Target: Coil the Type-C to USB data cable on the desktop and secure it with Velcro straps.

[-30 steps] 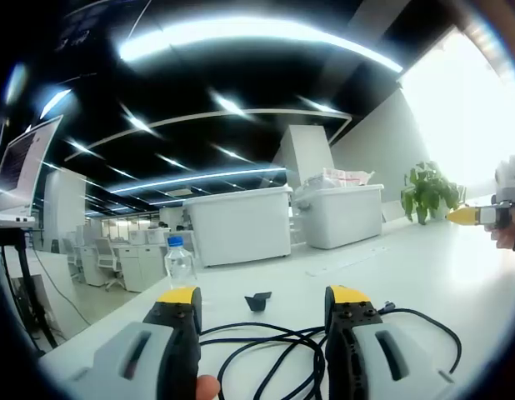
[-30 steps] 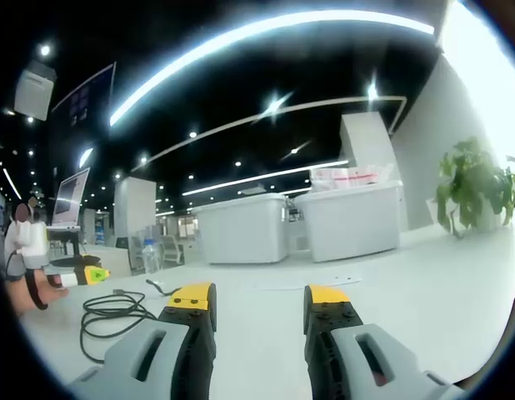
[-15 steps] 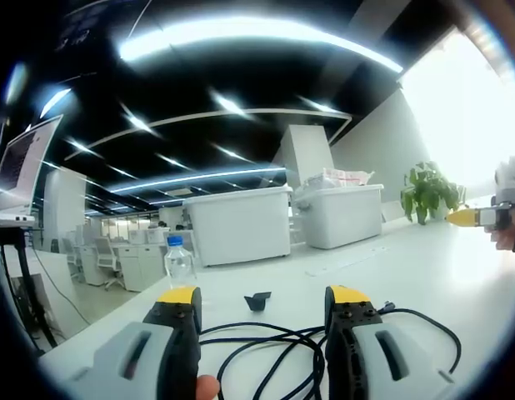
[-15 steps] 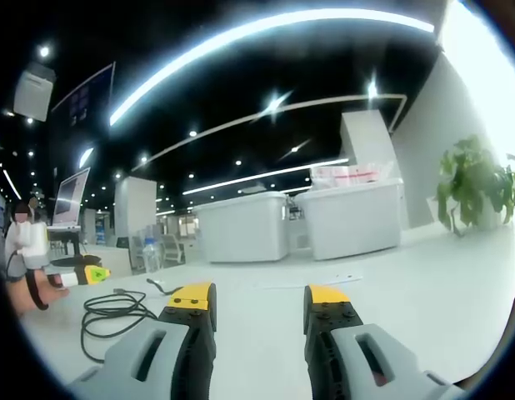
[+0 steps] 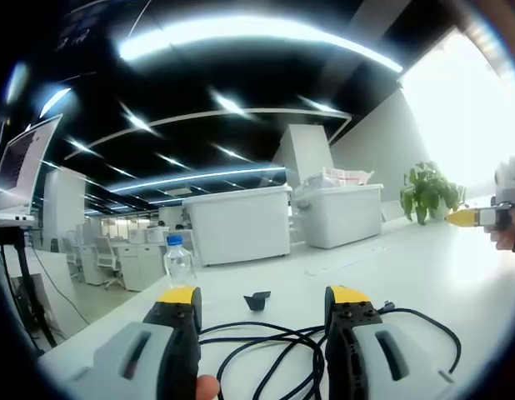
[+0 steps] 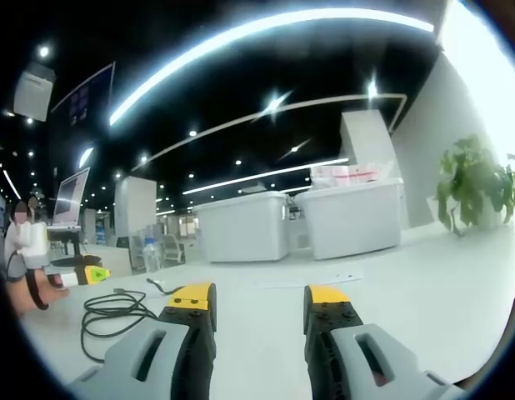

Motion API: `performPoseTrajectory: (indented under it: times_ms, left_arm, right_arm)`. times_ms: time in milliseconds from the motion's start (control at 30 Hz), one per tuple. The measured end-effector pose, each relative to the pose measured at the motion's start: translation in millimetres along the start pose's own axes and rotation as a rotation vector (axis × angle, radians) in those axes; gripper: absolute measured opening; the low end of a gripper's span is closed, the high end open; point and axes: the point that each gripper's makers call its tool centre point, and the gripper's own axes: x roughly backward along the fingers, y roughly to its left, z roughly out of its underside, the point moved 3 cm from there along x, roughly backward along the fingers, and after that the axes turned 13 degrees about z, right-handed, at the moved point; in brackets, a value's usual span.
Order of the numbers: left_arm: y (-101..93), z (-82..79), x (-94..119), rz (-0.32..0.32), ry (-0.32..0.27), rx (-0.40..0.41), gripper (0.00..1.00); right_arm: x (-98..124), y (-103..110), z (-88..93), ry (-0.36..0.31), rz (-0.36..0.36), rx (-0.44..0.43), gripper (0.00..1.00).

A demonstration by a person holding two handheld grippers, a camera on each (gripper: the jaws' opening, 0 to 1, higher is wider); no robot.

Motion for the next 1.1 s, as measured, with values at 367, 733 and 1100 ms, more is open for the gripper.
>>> performPoseTrajectory:
  times_ms: [367, 733, 1100]
  left_arm:
    - [0.0, 0.8, -0.1, 0.001, 0.005, 0.001, 0.60]
    - [-0.8, 1.9, 0.3, 0.002, 0.010, -0.002, 0.60]
    - [-0.7, 2.3, 0.3, 0.002, 0.012, 0.000, 0.60]
  right_arm:
    - [-0.3, 2.2, 3.6, 0.014, -0.009, 0.006, 0.41]
    - [0.3, 2.9, 3.8, 0.014, -0.012, 0.006, 0.41]
    - [0.2, 3.8, 4.8, 0.018, -0.016, 0.007, 0.41]
